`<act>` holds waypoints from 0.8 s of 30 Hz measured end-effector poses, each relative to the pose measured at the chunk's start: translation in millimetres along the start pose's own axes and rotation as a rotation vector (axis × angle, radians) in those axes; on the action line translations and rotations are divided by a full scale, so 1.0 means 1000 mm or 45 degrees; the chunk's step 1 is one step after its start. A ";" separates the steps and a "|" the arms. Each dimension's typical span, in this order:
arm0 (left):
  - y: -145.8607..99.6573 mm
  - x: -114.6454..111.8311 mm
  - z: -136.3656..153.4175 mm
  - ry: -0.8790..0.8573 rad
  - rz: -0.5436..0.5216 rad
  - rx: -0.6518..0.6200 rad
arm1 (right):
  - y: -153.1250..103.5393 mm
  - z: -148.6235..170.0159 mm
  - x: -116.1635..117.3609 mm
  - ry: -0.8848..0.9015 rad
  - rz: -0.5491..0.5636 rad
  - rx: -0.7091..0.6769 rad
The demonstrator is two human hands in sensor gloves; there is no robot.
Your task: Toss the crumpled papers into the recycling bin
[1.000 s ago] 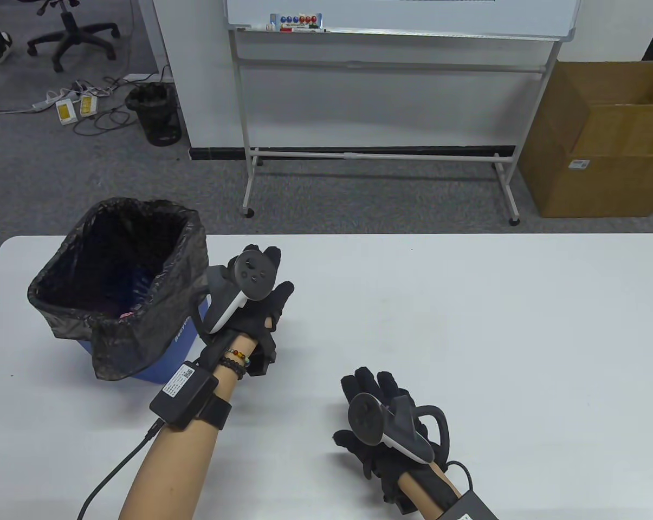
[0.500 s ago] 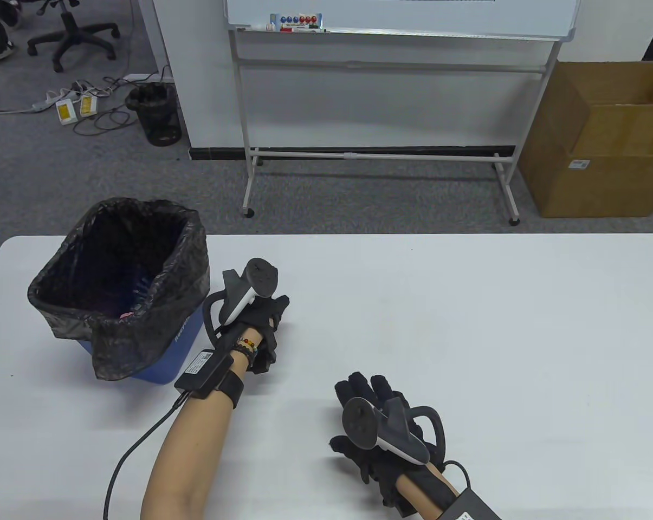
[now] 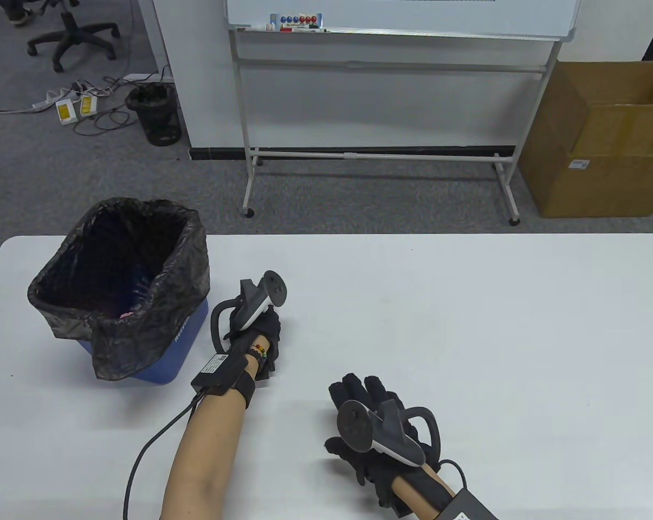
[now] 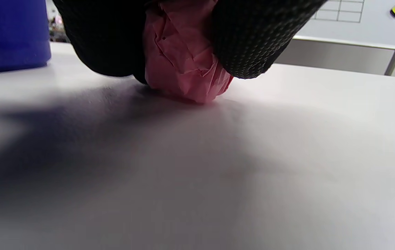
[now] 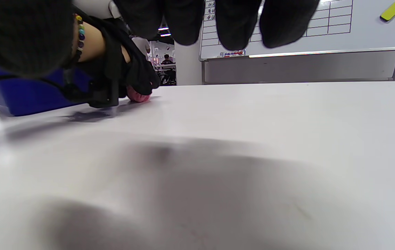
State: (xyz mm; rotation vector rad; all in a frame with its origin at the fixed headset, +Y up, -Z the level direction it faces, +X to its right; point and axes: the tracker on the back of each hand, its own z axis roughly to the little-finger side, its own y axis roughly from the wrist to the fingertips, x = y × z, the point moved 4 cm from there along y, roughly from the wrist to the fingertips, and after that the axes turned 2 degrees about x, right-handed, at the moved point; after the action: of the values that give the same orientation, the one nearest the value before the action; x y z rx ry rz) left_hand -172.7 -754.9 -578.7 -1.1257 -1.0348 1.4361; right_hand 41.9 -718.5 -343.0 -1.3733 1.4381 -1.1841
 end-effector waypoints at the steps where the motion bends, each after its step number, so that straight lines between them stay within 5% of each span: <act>1: -0.003 0.004 0.001 -0.029 -0.035 0.003 | 0.000 0.000 -0.001 0.002 0.001 0.000; 24: -0.101 0.083 0.030 -0.497 -0.066 -0.156 | -0.004 -0.003 -0.004 -0.009 0.036 -0.008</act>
State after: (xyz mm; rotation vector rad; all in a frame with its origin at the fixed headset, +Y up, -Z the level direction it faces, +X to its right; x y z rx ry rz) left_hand -188.3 -660.2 -484.8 -0.9136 -1.4300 1.6051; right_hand 40.5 -714.3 -338.8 -1.3559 1.4530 -1.1570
